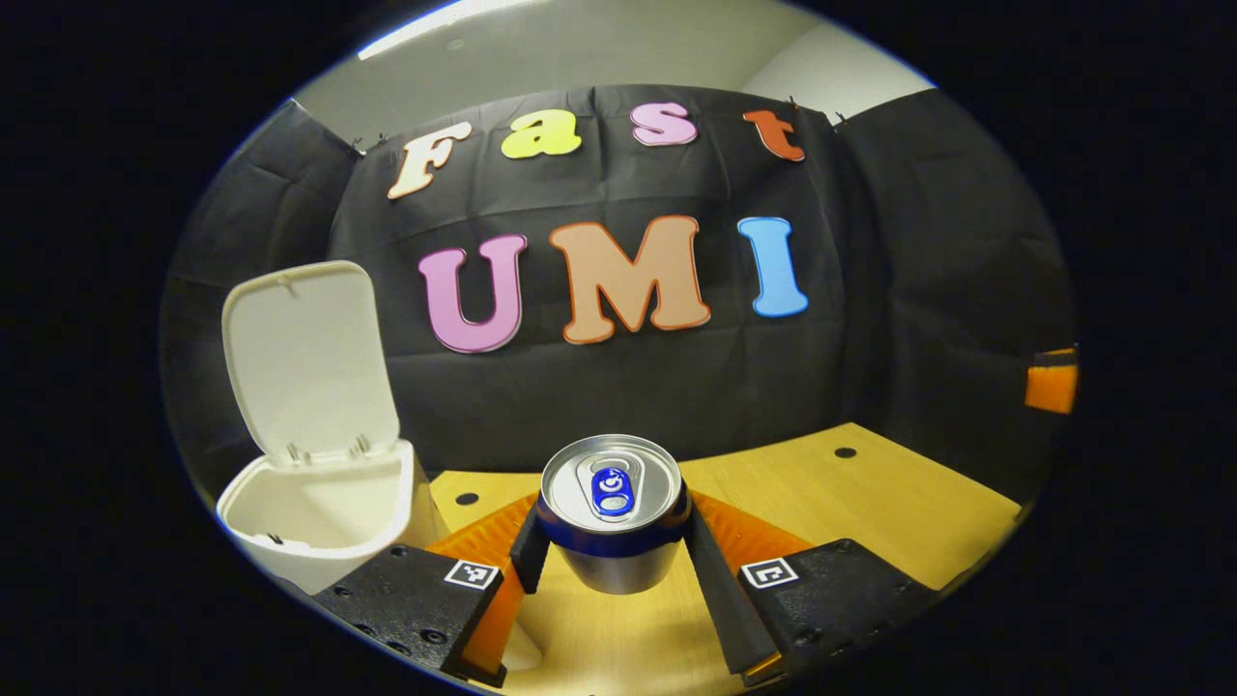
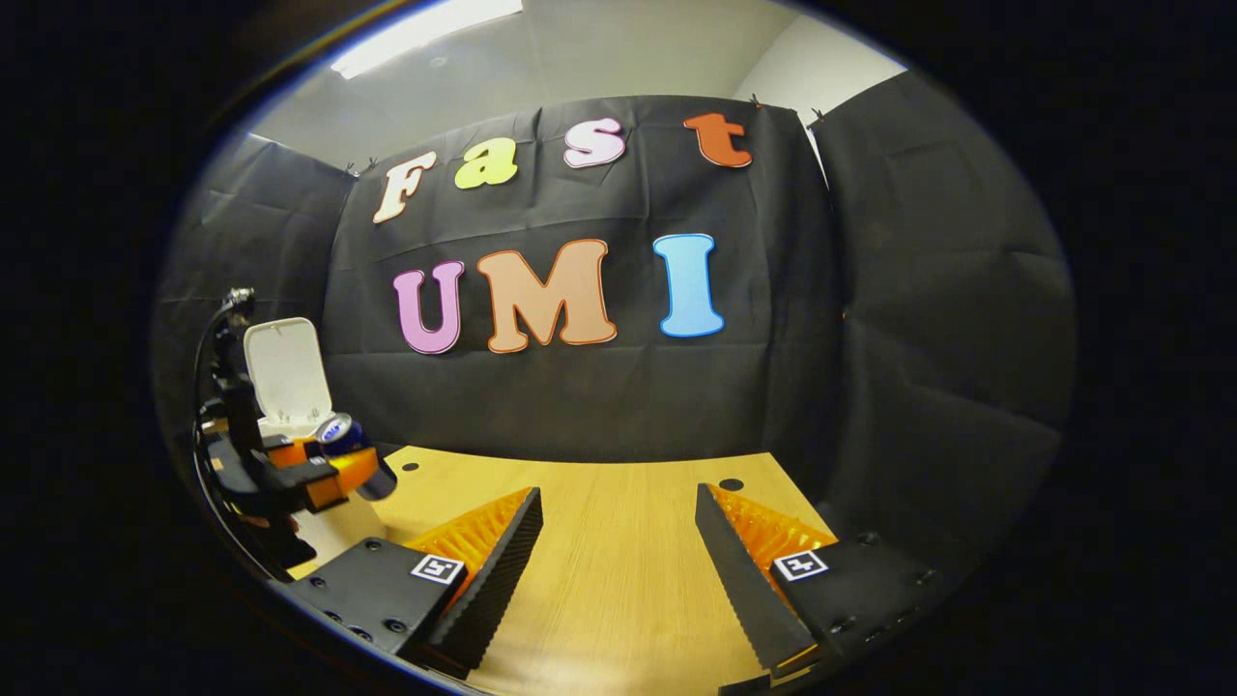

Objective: Press the lid of the desktop garbage bin to open it, pick up the crumpled paper on the desktop and throw it into the bin, then pick up the pop can on the desktop and drop it into the bin, and finally close the garbage bin lid.

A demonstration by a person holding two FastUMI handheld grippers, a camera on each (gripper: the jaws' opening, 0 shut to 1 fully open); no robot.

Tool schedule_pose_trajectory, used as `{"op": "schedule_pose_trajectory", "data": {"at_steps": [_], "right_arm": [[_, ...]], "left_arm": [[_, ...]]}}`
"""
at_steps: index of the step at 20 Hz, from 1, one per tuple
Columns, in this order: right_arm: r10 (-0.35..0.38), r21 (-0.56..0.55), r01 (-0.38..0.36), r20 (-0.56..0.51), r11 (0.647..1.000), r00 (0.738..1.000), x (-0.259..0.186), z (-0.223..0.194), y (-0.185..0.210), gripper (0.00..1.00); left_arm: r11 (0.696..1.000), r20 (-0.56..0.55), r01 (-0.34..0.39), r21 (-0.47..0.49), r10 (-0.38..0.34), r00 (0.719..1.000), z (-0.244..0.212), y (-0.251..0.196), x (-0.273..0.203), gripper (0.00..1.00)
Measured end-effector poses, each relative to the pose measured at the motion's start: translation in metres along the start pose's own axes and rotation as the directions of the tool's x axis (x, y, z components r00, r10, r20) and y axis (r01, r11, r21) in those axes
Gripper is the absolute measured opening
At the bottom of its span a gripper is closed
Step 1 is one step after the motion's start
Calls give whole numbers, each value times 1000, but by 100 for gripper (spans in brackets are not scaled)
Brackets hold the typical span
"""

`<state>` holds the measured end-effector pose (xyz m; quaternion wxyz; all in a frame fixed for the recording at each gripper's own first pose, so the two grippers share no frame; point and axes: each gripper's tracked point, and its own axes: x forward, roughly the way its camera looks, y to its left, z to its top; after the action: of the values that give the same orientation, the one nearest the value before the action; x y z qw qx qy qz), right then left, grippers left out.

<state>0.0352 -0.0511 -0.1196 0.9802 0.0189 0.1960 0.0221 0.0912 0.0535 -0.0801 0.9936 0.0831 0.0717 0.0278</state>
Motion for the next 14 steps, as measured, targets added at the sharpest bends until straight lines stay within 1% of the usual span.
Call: {"op": "schedule_pose_trajectory", "data": {"at_steps": [2, 3, 4, 7, 10, 14], "right_arm": [[8, 3, -8, 4, 1000, 1000, 3, 0, 2, 100], [13, 5, -13, 4, 1000, 1000, 4, -1, 2, 100], [18, 5, -18, 2, 1000, 1000, 5, -2, 3, 100], [31, 8, -31, 0, 999, 1000, 11, -3, 7, 100], [47, 12, -47, -6, 999, 999, 14, -8, 13, 99], [60, 0, -60, -22, 998, 998, 19, -14, 19, 99]], "left_arm": [[999, 39, -42, 17, 41, 998, 18, 19, -3, 75], [998, 56, -61, 19, 60, 997, 27, 28, -6, 77], [997, 71, -78, 16, 77, 995, 35, 37, -9, 75], [991, 93, -132, -8, 132, 987, 48, 67, -14, 75], [977, 87, -215, -3, 215, 973, 48, 108, -18, 76], [948, 40, -317, 8, 316, 948, 26, 156, -26, 76]]}}
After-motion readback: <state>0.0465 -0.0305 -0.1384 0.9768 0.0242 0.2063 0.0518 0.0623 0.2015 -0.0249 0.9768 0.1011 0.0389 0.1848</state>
